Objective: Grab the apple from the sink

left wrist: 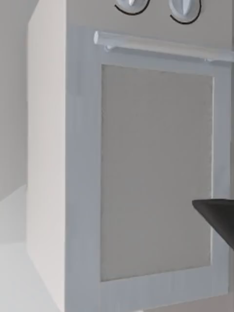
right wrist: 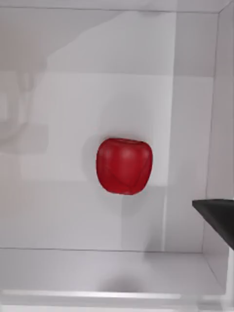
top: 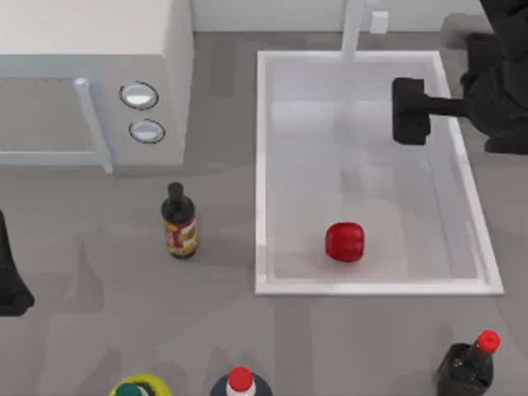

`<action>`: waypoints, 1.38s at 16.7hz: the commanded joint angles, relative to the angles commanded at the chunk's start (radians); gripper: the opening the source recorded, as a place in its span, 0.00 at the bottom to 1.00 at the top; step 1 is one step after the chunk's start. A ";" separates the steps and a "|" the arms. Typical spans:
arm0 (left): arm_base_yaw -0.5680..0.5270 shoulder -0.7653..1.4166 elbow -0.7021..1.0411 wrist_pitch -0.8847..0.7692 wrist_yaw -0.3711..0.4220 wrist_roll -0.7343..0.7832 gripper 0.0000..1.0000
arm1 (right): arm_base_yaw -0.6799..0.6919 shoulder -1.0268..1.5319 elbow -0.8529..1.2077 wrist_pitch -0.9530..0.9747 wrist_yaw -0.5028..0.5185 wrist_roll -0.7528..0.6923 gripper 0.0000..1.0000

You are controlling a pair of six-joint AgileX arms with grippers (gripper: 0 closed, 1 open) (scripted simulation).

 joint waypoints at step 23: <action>0.000 0.000 0.000 0.000 0.000 0.000 1.00 | 0.141 0.744 0.410 -0.084 0.003 0.146 1.00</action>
